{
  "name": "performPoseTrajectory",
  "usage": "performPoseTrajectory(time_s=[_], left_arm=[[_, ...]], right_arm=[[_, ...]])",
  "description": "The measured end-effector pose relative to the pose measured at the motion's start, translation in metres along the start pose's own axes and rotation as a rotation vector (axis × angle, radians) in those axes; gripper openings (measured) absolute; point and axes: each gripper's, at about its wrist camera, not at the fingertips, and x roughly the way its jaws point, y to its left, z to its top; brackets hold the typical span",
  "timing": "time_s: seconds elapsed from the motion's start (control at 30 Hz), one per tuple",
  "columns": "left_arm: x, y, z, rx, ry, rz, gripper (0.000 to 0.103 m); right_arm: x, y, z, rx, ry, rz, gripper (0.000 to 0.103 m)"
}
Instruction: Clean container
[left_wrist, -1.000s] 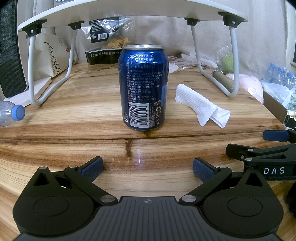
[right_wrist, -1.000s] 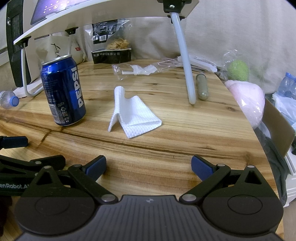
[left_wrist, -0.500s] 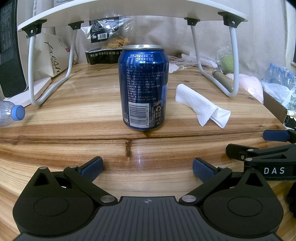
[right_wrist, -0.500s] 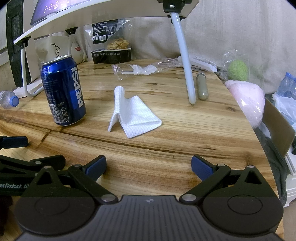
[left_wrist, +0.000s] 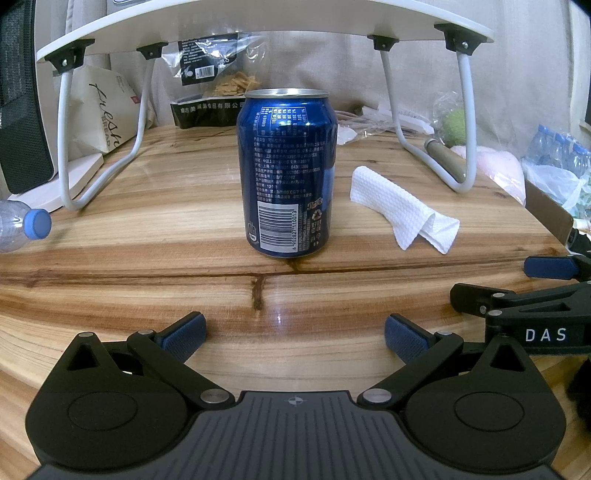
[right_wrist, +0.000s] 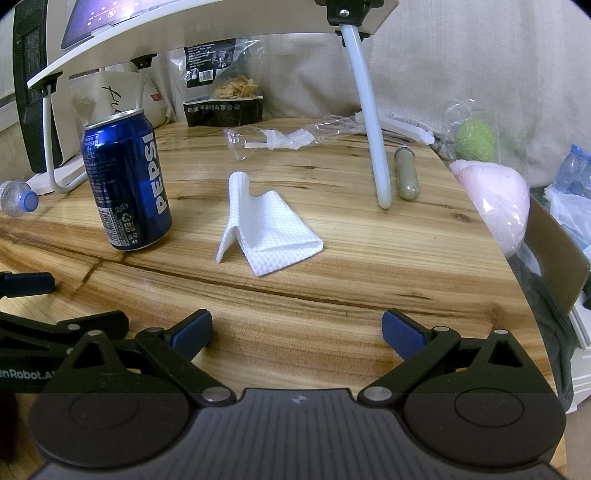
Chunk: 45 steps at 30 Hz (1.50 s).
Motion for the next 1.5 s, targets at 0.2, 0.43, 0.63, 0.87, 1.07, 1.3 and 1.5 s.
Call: performPoseTrajectory(time_s=[0.2, 0.43, 0.63, 0.87, 1.07, 1.3, 1.5], left_arm=[[0.000, 0.001, -0.001, 0.002, -0.001, -0.003, 0.103], [-0.001, 0.001, -0.001, 0.002, -0.001, -0.004, 0.103], [-0.002, -0.001, -0.002, 0.003, -0.002, -0.002, 0.103], [-0.003, -0.001, -0.002, 0.003, -0.001, -0.002, 0.103], [-0.003, 0.000, -0.002, 0.004, -0.001, -0.002, 0.103], [-0.003, 0.000, -0.002, 0.003, -0.001, -0.002, 0.103], [-0.003, -0.001, -0.002, 0.004, -0.001, -0.001, 0.103]], right_arm=[[-0.001, 0.000, 0.000, 0.004, -0.001, -0.004, 0.103], [-0.001, 0.000, -0.001, -0.011, 0.000, 0.014, 0.103], [-0.005, 0.005, 0.010, -0.046, -0.028, 0.074, 0.103], [-0.017, 0.021, 0.039, -0.129, -0.110, 0.207, 0.080], [-0.027, 0.036, 0.064, -0.200, -0.180, 0.321, 0.080], [-0.003, 0.069, 0.094, -0.239, -0.216, 0.396, 0.082], [0.032, 0.089, 0.107, -0.248, -0.140, 0.404, 0.066]])
